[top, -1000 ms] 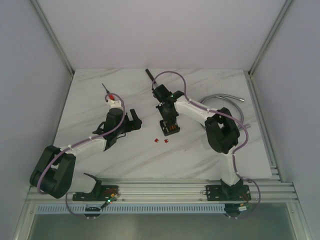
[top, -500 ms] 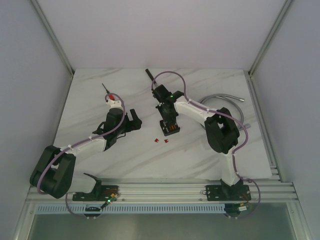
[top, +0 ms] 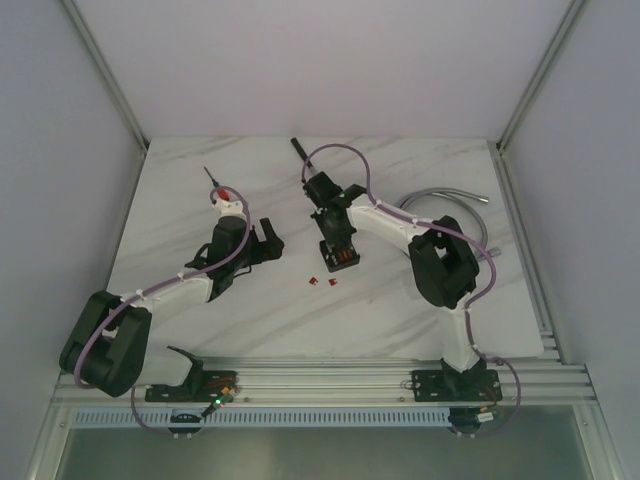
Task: Snap on the fuse box
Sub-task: Install the fuse at the fuse box base.
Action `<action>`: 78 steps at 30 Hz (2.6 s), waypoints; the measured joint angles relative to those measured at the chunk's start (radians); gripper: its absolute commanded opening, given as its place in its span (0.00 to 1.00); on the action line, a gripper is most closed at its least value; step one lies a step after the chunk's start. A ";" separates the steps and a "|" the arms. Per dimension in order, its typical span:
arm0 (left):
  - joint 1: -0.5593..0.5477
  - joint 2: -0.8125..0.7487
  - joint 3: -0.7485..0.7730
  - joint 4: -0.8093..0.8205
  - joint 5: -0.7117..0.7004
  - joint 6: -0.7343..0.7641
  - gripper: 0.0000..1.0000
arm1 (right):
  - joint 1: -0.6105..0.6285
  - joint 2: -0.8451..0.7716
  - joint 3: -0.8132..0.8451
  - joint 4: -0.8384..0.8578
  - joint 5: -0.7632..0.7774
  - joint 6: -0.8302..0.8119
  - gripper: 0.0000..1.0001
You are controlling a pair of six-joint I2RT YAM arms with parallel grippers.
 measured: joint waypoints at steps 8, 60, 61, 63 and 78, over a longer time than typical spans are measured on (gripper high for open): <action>0.000 0.000 0.000 0.000 0.004 0.000 1.00 | -0.004 -0.021 -0.051 0.053 0.001 0.004 0.00; 0.000 -0.018 -0.011 0.001 0.031 -0.008 1.00 | -0.002 -0.052 -0.127 0.133 -0.011 0.011 0.00; 0.000 -0.018 -0.012 0.001 0.034 -0.008 1.00 | -0.002 -0.047 -0.114 0.120 -0.010 0.011 0.00; 0.000 -0.020 -0.014 0.001 0.037 -0.009 1.00 | -0.002 -0.043 -0.101 0.105 -0.011 0.011 0.02; 0.000 -0.062 -0.016 0.002 0.106 -0.051 1.00 | 0.010 -0.063 -0.052 0.070 -0.090 0.047 0.44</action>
